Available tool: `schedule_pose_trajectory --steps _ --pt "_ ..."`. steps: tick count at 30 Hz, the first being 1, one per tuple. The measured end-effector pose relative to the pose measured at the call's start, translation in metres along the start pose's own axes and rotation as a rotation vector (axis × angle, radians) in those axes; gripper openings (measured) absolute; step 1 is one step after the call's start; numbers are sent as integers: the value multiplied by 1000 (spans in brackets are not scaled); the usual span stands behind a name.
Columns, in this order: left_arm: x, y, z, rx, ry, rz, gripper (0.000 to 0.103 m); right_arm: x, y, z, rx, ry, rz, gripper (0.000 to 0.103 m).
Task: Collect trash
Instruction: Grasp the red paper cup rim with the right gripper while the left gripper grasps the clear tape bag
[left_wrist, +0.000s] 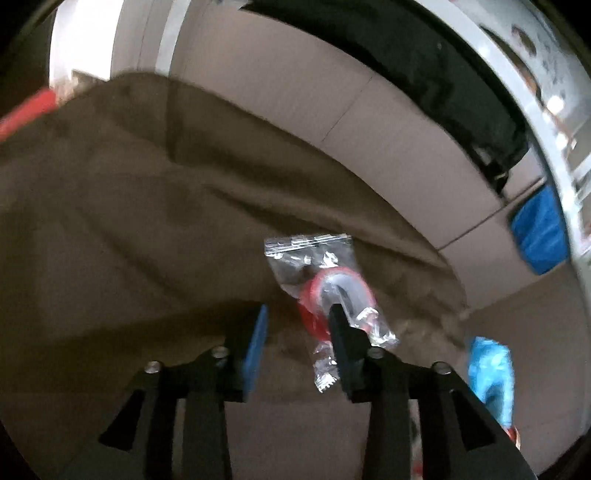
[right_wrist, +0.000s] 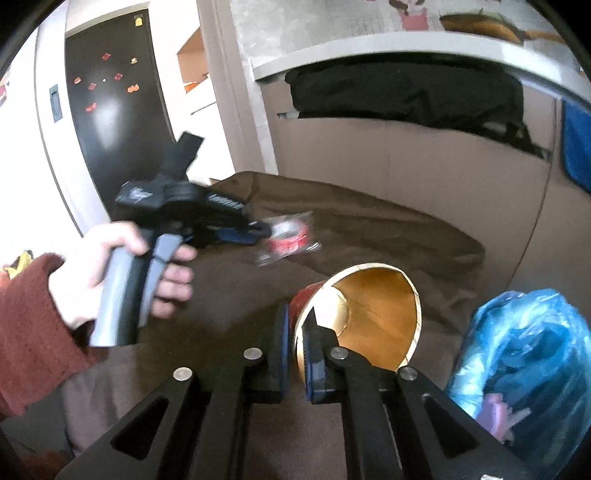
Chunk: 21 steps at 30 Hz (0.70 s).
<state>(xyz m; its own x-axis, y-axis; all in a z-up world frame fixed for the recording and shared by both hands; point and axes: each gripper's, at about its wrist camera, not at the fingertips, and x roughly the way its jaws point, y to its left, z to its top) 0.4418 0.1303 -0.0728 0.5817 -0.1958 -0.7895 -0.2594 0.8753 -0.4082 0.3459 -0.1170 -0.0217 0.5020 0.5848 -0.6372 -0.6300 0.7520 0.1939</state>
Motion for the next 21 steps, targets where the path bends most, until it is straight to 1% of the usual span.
schedule_pose_trajectory --steps 2,4,5,6,8,11,13,14,16,17,18,20,21 --pt "6 -14 2 33 4 47 47 4 -7 -1 20 0 -13 13" --pt "12 -23 5 18 15 74 48 5 -14 -2 38 -16 -22 15" --pt "14 -25 7 4 21 57 48 4 -15 -3 44 -22 -28 15" --pt "16 -28 9 -13 32 8 48 3 -18 -4 51 -26 -29 15" --pt "18 -34 11 -15 39 -48 50 2 -20 -8 57 -23 -20 15" --pt "26 -40 12 -14 67 -95 52 -2 -24 -15 58 -25 -22 15" --pt "33 -42 13 -59 95 -140 53 -6 -25 -20 58 -34 -28 15" --pt "34 -43 14 -76 92 -139 54 -8 -26 -22 61 -38 -30 15" --pt "38 -51 15 -96 68 -105 54 -10 -26 -23 65 -39 -31 15" --pt "39 -57 16 -94 58 -76 54 -11 -26 -25 61 -41 -41 15" --pt "42 -65 16 -79 48 -30 54 -12 -25 -25 55 -43 -57 15" --pt "49 -87 17 -17 32 98 54 -15 -26 -28 50 -49 -85 15" --pt "52 -95 16 13 25 141 57 -17 -26 -29 54 -60 -98 15"
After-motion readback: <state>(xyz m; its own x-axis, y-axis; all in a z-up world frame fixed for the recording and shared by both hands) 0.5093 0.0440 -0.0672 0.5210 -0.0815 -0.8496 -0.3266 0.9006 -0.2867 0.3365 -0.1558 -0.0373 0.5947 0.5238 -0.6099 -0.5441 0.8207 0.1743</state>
